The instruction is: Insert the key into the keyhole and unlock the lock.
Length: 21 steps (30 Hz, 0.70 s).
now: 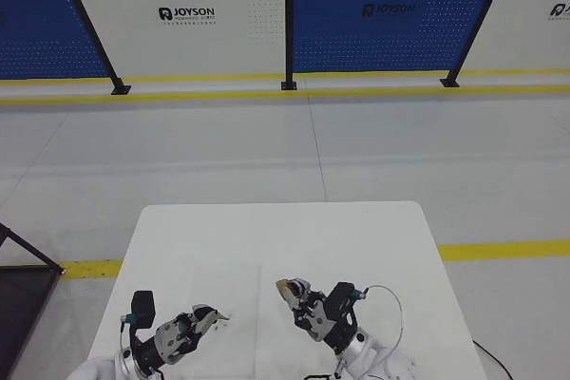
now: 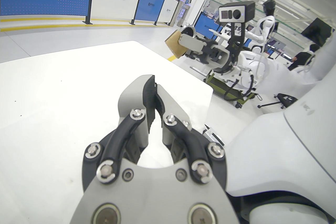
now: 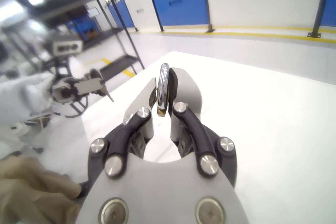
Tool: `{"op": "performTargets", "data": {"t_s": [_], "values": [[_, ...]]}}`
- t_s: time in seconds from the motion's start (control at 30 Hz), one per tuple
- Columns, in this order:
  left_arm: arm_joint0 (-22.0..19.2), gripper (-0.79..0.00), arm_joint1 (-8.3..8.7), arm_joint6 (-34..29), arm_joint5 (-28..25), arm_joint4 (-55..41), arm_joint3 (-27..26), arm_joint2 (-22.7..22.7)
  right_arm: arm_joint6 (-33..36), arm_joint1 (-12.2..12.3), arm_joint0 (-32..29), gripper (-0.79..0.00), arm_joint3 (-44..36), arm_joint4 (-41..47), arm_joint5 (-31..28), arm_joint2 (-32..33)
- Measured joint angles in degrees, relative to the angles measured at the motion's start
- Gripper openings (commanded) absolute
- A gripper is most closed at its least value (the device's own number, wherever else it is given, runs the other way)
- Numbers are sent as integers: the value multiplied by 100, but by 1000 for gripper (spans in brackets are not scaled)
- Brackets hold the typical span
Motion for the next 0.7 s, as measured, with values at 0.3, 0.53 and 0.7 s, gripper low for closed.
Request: {"op": "performTargets", "data": {"t_s": [0.3, 0.53, 0.7], "values": [[-248, -785, 53, 63, -5, -1062, -131, 676, 196, 1, 357, -785, 400, 2164, -1263, 120], [-672, -785, 253, -126, -4, -2605, -94, 1396, 333, 4, 514, -785, 558, 3068, -1774, 131], [-884, -785, 306, -104, -4, -3270, -28, 1704, 125, 4, 442, -785, 608, 3223, -2038, 161]]}}
